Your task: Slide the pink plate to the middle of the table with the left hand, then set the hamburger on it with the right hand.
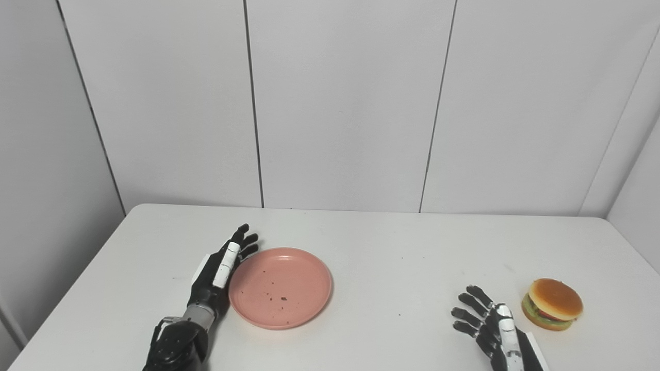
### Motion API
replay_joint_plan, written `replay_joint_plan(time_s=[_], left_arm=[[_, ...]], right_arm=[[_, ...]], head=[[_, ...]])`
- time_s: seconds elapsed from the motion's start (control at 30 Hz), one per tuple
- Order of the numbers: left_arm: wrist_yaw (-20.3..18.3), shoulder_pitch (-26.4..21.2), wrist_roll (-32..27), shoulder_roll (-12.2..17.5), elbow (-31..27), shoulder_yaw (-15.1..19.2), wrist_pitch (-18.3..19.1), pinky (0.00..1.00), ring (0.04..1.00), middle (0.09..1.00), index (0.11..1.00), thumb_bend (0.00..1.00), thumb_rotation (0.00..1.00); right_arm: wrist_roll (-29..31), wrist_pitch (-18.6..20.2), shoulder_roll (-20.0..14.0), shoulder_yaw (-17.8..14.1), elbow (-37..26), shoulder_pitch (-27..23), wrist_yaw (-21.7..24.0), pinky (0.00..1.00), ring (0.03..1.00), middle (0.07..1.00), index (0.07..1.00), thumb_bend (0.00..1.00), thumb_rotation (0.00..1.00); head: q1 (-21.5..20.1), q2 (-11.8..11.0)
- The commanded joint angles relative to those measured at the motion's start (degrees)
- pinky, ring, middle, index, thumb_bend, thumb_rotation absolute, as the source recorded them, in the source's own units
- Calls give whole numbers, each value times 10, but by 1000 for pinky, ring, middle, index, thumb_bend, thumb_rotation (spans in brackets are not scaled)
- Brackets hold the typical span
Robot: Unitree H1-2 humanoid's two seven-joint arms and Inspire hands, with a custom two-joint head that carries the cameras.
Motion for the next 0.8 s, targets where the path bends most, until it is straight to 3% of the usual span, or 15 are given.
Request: replay_joint_plan(time_s=[0.0,0.17,0.47,0.77], left_arm=[[-20,-11,-11,-3,-18,-3,3,855,897,898,922,913,882],[-26,-7,-18,-15,-21,-2,8,865,905,907,925,936,867],[-2,-1,2,-37,-31,-8,6,864,892,892,912,936,881],[27,12,23,-67,-75,-18,22,956,899,876,878,922,871]], right_arm=[[-5,13,19,11,-3,12,-8,766,769,834,839,778,1000],[-18,23,28,18,-14,12,-19,763,770,836,837,793,1000],[-27,28,41,27,-25,13,-31,748,757,822,822,819,1000],[-31,37,48,33,-34,13,-38,774,773,835,832,824,1000]], head=[[-9,4],[-24,9],[-62,16],[-88,21]])
